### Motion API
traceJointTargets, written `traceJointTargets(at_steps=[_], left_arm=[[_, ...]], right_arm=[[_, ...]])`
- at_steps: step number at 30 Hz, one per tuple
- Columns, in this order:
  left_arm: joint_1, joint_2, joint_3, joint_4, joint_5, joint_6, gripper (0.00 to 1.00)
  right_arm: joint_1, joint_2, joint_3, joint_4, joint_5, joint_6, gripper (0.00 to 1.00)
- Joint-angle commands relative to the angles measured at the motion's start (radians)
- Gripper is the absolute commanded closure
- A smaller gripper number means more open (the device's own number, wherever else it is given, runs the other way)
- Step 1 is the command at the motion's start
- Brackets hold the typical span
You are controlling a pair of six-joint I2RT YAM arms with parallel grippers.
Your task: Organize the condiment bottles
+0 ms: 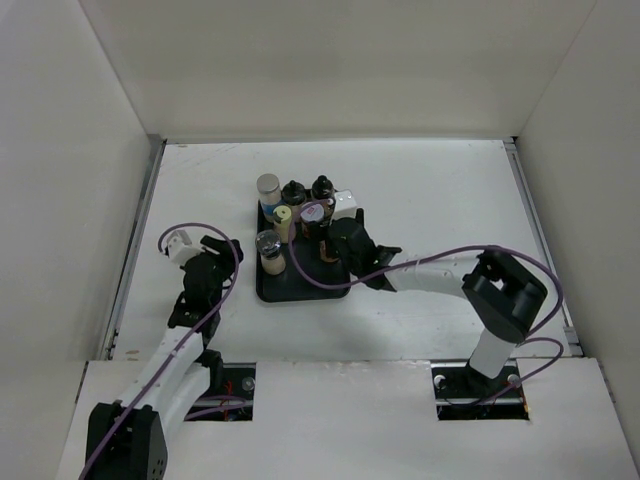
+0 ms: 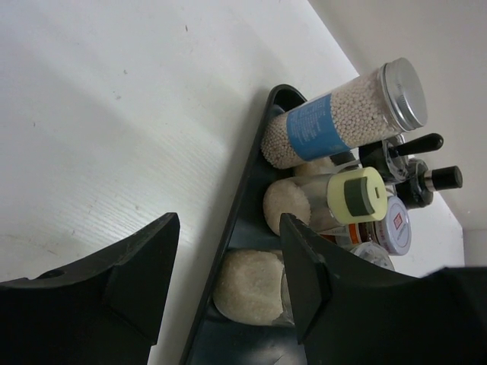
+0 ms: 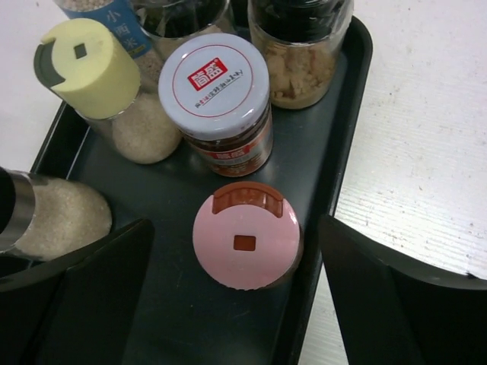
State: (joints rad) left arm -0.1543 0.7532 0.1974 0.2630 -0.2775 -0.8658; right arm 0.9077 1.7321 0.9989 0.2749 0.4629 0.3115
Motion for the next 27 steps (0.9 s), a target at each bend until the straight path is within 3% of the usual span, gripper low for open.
traceJointTargets(at_steps=[1,7,13,27], left_arm=[[0.008,0.008,0.086,-0.051,-0.011,0.025,0.46],[0.043,0.009,0.129,-0.113,-0.011,0.028,0.44],[0.065,0.069,0.154,-0.128,-0.006,0.027,0.41],[0.077,0.023,0.106,-0.096,-0.038,0.033,0.42]], right_arm=[[0.010,-0.080,-0.026,0.098,0.013,0.018,0.00],[-0.069,-0.238,-0.183,0.210,0.085,0.081,0.00],[-0.201,-0.243,-0.256,0.198,0.135,0.228,0.00],[-0.207,-0.201,-0.230,0.173,0.097,0.227,0.00]])
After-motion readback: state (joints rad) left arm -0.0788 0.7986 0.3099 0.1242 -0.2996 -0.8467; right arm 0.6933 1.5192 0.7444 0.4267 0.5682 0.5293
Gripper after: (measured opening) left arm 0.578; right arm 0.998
